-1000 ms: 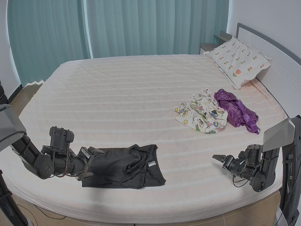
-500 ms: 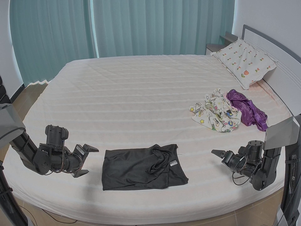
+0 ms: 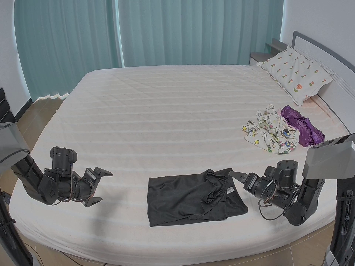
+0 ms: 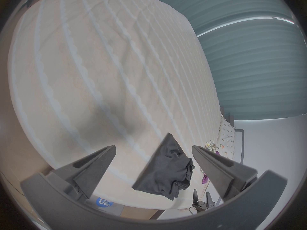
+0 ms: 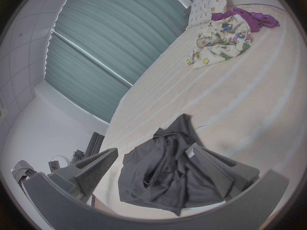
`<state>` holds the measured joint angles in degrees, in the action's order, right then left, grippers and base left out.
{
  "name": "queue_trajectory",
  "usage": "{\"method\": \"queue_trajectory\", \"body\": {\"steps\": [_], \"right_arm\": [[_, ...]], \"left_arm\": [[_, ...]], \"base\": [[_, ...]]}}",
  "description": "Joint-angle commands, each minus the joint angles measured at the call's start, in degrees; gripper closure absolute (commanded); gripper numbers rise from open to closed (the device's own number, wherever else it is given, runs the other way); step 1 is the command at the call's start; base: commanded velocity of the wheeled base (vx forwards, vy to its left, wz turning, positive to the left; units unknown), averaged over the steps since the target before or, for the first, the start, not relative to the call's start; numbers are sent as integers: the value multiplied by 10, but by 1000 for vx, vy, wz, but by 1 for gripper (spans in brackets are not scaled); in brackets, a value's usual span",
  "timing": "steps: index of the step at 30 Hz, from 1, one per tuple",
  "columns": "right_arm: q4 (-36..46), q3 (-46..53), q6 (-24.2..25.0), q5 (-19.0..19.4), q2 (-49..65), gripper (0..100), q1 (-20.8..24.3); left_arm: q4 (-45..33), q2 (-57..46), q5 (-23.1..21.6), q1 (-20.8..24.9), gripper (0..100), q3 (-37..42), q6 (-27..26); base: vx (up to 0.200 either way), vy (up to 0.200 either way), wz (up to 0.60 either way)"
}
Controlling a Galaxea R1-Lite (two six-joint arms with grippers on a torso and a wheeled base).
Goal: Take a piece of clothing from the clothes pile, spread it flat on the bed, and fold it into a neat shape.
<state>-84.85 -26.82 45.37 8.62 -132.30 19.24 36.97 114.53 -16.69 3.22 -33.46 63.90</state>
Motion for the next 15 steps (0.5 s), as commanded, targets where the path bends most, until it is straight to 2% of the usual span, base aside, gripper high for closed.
{"method": "queue_trajectory", "body": {"steps": [1, 4, 6, 12, 15], "right_arm": [[84, -82, 2, -17, -3, 0, 16], [147, -143, 4, -38, -17, 0, 21], [163, -164, 11, -39, -23, 0, 22], [209, -222, 27, -36, -59, 0, 27], [211, -238, 26, -37, -81, 0, 28]], "left_arm": [[7, 3, 5, -1, 0, 2, 3], [7, 0, 0, -1, 0, 6, 4], [8, 3, -1, -1, 0, 7, 4], [8, 5, -1, 1, 0, 7, 2], [8, 6, 0, 2, 0, 8, 1]], "base": [[0, 0, 0], [0, 0, 0], [0, 0, 0], [200, -200, 0], [0, 0, 0]]}}
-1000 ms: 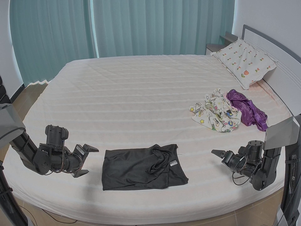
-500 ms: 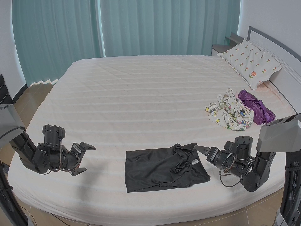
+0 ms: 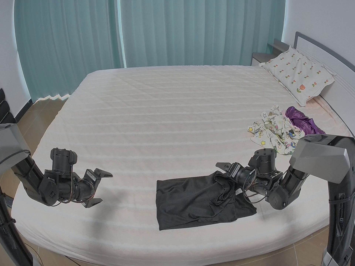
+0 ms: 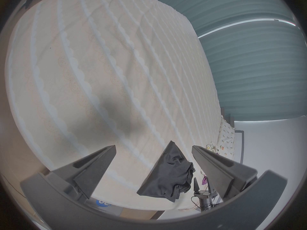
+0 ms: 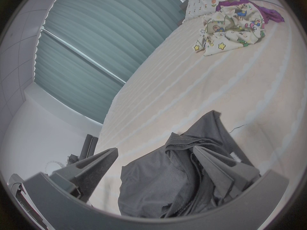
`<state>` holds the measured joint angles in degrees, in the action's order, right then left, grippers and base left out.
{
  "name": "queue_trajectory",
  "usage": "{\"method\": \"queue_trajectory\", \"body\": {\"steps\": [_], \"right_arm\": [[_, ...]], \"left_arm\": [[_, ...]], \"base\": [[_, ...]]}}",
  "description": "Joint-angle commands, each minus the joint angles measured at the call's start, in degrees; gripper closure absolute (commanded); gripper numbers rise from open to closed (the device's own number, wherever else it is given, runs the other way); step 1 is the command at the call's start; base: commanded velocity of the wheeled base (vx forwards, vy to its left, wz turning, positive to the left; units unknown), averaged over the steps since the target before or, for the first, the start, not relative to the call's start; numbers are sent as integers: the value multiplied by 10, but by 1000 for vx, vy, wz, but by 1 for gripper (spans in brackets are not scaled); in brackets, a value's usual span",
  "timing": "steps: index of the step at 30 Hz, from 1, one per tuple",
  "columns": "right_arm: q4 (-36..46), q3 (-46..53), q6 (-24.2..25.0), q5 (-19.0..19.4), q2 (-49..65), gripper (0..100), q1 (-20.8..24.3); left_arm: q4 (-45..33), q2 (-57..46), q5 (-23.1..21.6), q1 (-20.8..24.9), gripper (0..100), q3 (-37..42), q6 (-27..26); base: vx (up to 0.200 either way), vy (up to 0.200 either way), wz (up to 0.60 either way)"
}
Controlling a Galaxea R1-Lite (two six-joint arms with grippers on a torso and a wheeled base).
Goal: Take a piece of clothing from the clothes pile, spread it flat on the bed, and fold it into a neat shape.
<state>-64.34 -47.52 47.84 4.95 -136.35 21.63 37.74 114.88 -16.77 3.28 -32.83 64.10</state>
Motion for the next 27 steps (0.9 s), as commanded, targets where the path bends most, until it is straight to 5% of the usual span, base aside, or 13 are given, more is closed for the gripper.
{"method": "queue_trajectory", "body": {"steps": [1, 23, 24, 27], "right_arm": [[7, -34, 2, 1, -44, 0, 4], [103, -147, -5, 9, -96, 0, 20], [113, -149, -8, 9, -95, 100, 18], [128, -149, -16, -2, -90, 100, 12]], "left_arm": [[1, 3, 1, 1, 0, 1, -2], [1, 12, 7, 7, 0, 1, -5], [1, 12, 7, 7, 0, 1, -5], [1, 12, 7, 7, 0, 1, -5]], "base": [[0, 0, 0], [0, 0, 0], [0, 0, 0], [0, 0, 0]]}}
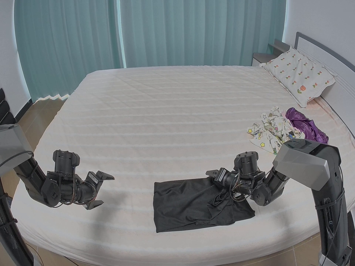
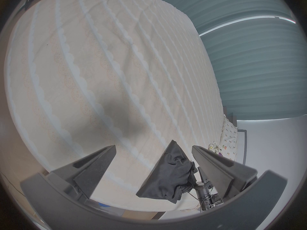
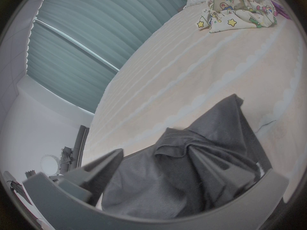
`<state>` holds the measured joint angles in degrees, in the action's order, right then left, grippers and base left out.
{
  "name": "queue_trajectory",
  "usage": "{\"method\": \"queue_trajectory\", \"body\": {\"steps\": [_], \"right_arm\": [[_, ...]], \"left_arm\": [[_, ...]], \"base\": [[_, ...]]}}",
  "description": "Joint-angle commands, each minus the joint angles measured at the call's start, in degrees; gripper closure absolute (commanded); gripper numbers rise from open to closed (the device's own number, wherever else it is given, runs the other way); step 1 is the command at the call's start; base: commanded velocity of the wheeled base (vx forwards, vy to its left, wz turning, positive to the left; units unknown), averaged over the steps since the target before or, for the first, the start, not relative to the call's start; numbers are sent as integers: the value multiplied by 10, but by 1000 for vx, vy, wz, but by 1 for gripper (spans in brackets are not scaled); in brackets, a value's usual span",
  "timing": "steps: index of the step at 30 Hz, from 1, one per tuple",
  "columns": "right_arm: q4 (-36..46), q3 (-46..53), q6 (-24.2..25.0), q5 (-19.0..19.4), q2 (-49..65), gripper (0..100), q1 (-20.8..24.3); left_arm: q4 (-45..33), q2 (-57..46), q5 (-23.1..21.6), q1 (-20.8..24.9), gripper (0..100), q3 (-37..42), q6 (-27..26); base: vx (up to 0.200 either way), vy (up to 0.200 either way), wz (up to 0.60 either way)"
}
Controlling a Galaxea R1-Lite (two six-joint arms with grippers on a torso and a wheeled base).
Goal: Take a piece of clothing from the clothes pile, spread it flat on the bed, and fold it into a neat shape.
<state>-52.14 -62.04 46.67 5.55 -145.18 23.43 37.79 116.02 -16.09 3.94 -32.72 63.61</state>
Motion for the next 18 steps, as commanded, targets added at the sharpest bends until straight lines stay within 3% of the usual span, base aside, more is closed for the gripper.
{"method": "queue_trajectory", "body": {"steps": [1, 8, 18], "right_arm": [[7, -4, -5, -15, 0, 100, -7], [8, 3, -3, -44, 15, 100, -21], [8, 33, -5, -43, 28, 100, -64]], "left_arm": [[0, 1, 0, 0, 0, 0, 0], [0, 1, 0, 0, 0, 0, 0], [0, 1, -1, 0, 0, 0, 0]], "base": [[0, 0, 0], [0, 0, 0], [0, 0, 0]]}}
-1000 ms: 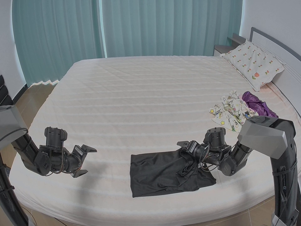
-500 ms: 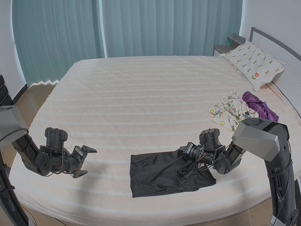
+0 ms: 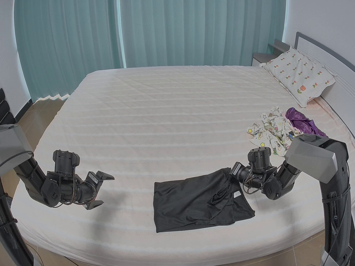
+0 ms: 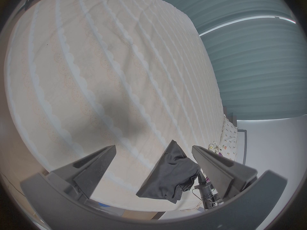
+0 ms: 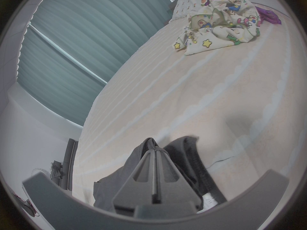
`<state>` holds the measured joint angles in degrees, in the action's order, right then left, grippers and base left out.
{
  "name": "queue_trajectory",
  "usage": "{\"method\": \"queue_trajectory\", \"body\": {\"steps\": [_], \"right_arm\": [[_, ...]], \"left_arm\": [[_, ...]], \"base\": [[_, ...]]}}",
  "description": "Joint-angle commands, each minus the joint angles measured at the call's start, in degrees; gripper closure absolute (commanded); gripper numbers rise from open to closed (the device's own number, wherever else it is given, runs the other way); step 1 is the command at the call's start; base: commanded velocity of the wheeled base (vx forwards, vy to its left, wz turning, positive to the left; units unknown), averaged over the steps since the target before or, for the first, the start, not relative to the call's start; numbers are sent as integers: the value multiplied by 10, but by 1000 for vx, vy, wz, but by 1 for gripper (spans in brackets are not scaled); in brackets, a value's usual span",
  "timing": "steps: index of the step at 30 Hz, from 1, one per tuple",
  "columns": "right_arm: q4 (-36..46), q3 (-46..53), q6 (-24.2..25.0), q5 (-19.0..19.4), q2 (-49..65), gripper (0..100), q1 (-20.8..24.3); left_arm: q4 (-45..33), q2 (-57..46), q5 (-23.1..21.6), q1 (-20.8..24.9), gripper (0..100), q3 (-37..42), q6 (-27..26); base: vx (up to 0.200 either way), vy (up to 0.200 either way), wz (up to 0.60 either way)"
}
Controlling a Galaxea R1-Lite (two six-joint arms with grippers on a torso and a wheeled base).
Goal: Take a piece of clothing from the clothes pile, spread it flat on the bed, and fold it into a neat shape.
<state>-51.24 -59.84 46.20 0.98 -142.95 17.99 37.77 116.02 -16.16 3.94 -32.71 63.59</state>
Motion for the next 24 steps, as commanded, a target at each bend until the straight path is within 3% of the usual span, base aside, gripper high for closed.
{"method": "queue_trajectory", "body": {"steps": [1, 3, 4, 11, 15, 24], "right_arm": [[-4, 23, -1, 6, 5, 100, -13], [-5, 27, -1, 9, 3, 100, -14], [-5, 26, -1, 13, -1, 0, -15], [-15, 26, 0, 17, 5, 0, -26], [-31, 64, 3, 23, 65, 0, -31], [-24, 153, -1, 25, 117, 0, 62]], "left_arm": [[0, 1, 0, 0, 0, -1, 0], [0, 1, 0, 0, 0, 0, 0], [0, 1, 0, 0, 0, -1, 0], [0, 1, 0, 0, 0, 0, 0], [0, 2, -1, 0, 0, -1, 0], [0, 4, 0, 4, 0, -1, 0]], "base": [[0, 0, 0], [0, 0, 0], [0, 0, 0], [0, 0, 0], [0, 0, 0], [0, 0, 0]]}}
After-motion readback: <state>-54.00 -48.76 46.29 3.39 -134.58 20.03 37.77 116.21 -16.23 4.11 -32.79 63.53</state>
